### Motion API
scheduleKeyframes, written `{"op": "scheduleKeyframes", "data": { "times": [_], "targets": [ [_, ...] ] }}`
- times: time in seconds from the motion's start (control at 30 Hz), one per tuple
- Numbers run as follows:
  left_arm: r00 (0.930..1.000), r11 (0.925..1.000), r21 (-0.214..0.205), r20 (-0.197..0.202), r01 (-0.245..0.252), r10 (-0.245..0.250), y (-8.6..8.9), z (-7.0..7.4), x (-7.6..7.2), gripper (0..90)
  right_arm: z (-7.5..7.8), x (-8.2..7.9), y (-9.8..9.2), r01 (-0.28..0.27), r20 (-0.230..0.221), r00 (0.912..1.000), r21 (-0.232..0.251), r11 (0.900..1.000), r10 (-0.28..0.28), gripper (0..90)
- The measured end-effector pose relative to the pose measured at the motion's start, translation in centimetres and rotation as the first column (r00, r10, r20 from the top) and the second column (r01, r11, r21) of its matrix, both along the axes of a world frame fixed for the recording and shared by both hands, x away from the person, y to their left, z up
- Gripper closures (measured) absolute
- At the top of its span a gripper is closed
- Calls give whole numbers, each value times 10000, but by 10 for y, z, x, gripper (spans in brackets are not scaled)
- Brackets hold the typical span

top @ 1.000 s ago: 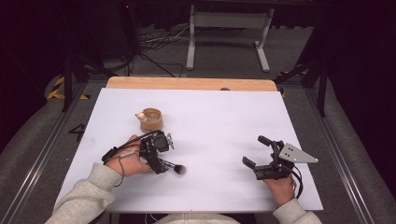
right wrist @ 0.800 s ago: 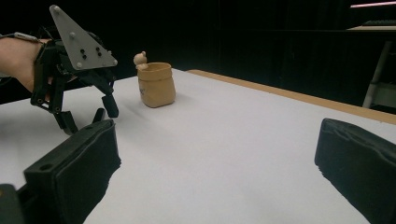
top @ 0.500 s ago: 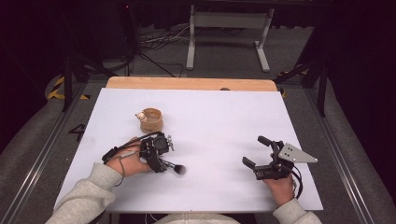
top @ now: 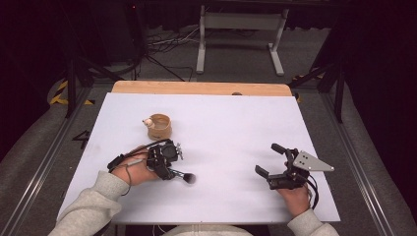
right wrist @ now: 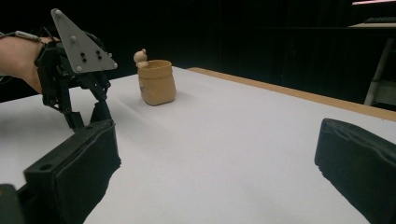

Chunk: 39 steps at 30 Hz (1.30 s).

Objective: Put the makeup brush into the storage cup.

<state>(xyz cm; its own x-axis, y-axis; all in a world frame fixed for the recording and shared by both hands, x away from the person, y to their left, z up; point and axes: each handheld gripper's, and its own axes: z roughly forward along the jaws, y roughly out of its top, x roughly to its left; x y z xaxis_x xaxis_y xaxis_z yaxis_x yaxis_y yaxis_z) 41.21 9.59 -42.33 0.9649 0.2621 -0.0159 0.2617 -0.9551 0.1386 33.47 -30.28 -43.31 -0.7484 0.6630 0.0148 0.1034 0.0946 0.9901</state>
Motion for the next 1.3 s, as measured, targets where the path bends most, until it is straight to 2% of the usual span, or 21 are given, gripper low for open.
{"op": "scheduleKeyframes", "data": {
  "times": [0.2, 0.3, 0.53, 0.63, 0.97, 1.13, 1.3],
  "targets": [
    [9999, 9998, 149, 112, 127, -129, 0, 1, -2, 670, 0, 0, 0, 1, -29, 10000, 18, 10000, -1, 0],
    [9992, 9990, 213, 100, 386, -388, 0, 1, -2, 725, 0, 0, 0, -1, -27, 10000, 6, 10000, 1, 0],
    [9984, 9983, 202, 97, 555, -557, 1, 2, -3, 736, -1, 0, 0, 1, -54, 10000, 13, 10000, -1, 0],
    [9987, 9988, 155, 187, 475, -478, 2, 4, -3, 736, -1, 0, 0, -6, -54, 10000, 15, 10000, 6, 0],
    [9976, 9982, -351, 507, 487, -468, 7, 18, -5, 737, -1, 0, 0, -4, -84, 10000, 30, 10000, 4, 0],
    [9971, 9957, -835, 679, 407, -351, 11, 28, -5, 737, -1, 0, 0, 2, -83, 10000, 33, 10000, -2, 0],
    [9970, 9878, -1532, 759, 260, -145, 13, 34, -6, 737, -1, 0, 1, -19, -66, 10000, 11, 10000, 19, 0]
  ]
}}
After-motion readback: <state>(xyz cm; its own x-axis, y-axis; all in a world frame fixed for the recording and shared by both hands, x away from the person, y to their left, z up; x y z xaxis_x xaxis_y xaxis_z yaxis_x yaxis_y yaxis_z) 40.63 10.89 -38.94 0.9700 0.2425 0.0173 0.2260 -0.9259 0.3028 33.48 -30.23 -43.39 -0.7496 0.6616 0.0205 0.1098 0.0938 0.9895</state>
